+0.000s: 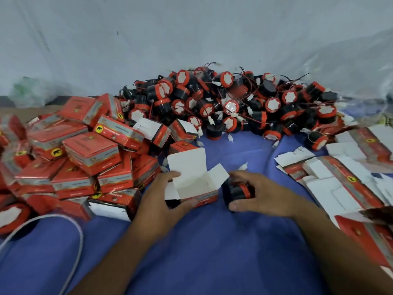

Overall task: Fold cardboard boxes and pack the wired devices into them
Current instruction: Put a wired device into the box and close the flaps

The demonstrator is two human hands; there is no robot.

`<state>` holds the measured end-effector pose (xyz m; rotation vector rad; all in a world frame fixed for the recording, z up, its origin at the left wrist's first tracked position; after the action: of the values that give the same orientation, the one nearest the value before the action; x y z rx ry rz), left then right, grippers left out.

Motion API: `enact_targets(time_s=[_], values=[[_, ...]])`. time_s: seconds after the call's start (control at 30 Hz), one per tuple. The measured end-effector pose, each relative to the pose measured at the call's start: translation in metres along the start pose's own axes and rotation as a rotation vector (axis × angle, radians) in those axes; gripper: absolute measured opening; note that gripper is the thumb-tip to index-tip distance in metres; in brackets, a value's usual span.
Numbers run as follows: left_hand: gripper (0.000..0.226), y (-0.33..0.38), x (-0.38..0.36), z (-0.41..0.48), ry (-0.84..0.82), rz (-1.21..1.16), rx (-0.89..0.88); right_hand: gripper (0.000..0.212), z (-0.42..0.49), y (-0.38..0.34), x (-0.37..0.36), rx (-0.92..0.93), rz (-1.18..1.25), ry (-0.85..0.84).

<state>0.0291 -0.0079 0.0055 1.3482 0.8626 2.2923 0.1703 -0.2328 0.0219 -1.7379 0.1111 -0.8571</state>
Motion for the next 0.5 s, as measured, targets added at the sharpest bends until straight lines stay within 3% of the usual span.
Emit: enact_targets(time_s=[0.07,0.13,0.2,0.27,0.3,0.4,0.5], values=[[0.06,-0.002,0.0,-0.001,-0.009,-0.015,0.017,0.06,0.001,-0.004,-0.006,0.06,-0.056,0.035],[0.06,-0.003,0.0,-0.001,-0.029,-0.055,0.042,0.066,0.001,-0.007,-0.004,0.084,-0.004,0.194],[0.065,-0.001,0.001,-0.002,-0.031,-0.077,0.055,0.067,0.001,-0.011,0.001,0.12,0.173,0.411],[0.073,0.002,0.001,-0.003,-0.025,-0.063,0.044,0.056,0.001,-0.02,0.002,0.206,0.433,0.554],[0.075,0.003,0.001,-0.003,-0.034,-0.05,0.033,0.052,-0.001,-0.028,0.001,0.276,0.451,0.604],[0.073,0.007,-0.001,-0.006,-0.083,-0.002,-0.011,0.043,-0.006,-0.054,-0.016,0.564,0.025,0.703],[0.065,0.006,-0.003,-0.007,-0.097,0.029,-0.027,0.035,0.001,-0.061,-0.039,0.662,-0.409,0.574]])
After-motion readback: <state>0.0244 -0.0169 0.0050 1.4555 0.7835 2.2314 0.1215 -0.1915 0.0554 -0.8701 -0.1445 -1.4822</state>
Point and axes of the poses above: each hand's wrist, its own z-axis towards the middle knuckle, its own x-axis out of the back of the hand, y = z × x, the point moved 3 cm from there along z, towards the middle knuckle, and after that the axes turned 11 degrees about z, right-handed, at the moved point
